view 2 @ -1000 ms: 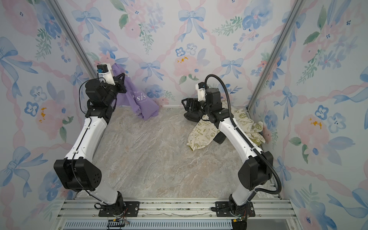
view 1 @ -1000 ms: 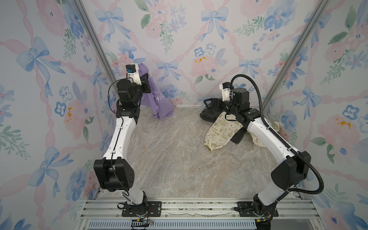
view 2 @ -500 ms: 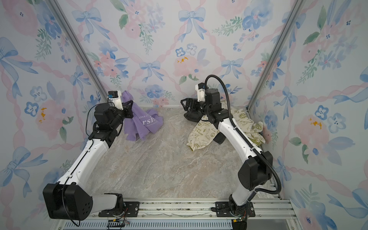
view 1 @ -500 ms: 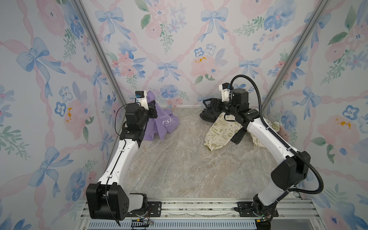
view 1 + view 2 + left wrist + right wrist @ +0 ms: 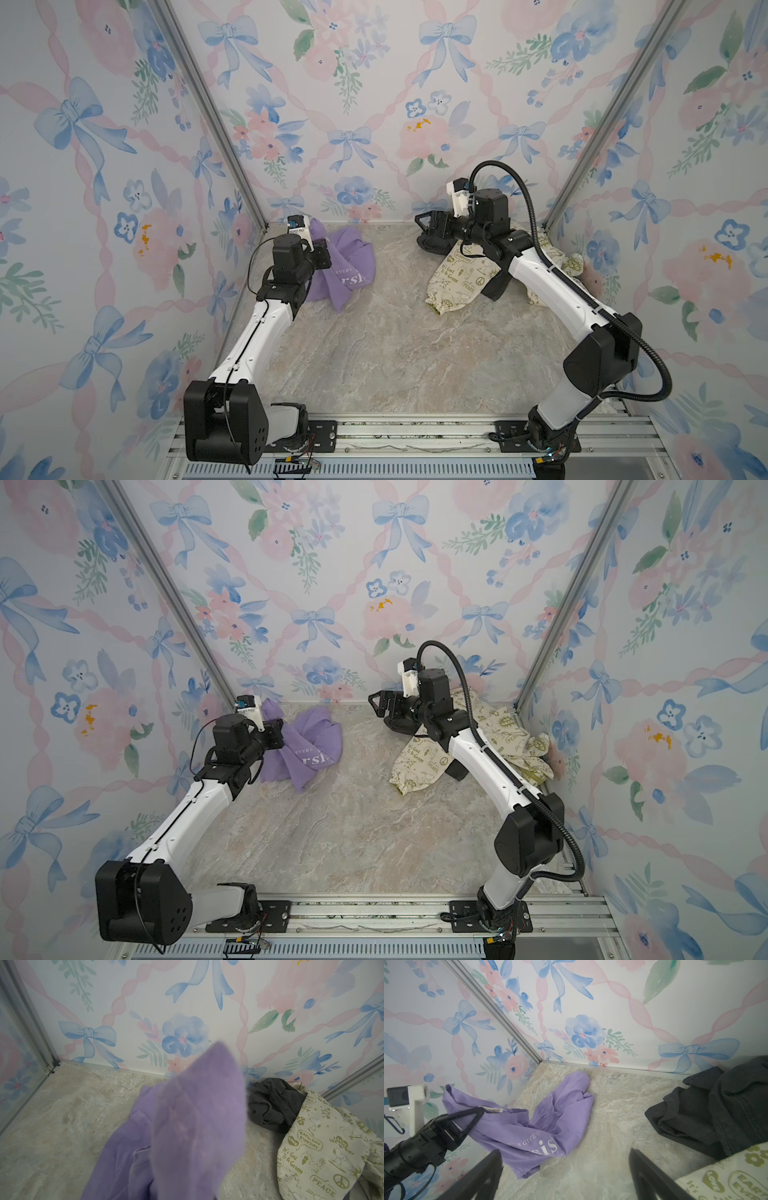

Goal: Pick out a specific cloth from the pile
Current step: 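Lower the T-shirt onto the open table with the left gripper and release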

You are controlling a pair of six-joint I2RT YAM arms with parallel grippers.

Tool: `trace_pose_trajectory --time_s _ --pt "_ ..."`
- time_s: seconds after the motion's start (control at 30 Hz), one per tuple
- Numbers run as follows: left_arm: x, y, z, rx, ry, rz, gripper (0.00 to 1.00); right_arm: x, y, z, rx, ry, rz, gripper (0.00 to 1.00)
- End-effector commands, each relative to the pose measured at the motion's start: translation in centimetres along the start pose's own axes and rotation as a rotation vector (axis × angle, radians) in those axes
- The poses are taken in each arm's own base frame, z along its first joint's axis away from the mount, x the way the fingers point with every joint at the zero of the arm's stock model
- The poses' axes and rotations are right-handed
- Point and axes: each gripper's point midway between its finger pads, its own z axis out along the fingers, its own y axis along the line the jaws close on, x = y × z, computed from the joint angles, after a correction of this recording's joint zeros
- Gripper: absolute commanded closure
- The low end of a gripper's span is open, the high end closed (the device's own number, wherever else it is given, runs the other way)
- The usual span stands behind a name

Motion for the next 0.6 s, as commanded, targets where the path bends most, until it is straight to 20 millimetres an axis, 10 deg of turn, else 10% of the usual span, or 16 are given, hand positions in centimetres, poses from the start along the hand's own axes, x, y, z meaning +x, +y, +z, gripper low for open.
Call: trace_pose_trajectory --time_s 0.0,0.57 --pt "2.6 0.3 -0.2 -0.008 0.052 -0.078 1.00 1.4 -0.1 0.9 -0.002 0.036 0.017 0.03" --pt "17.6 3.3 -2.7 -0.084 0.353 -0.234 0.92 2.9 0.0 1.5 -0.020 0.100 0.021 0.03"
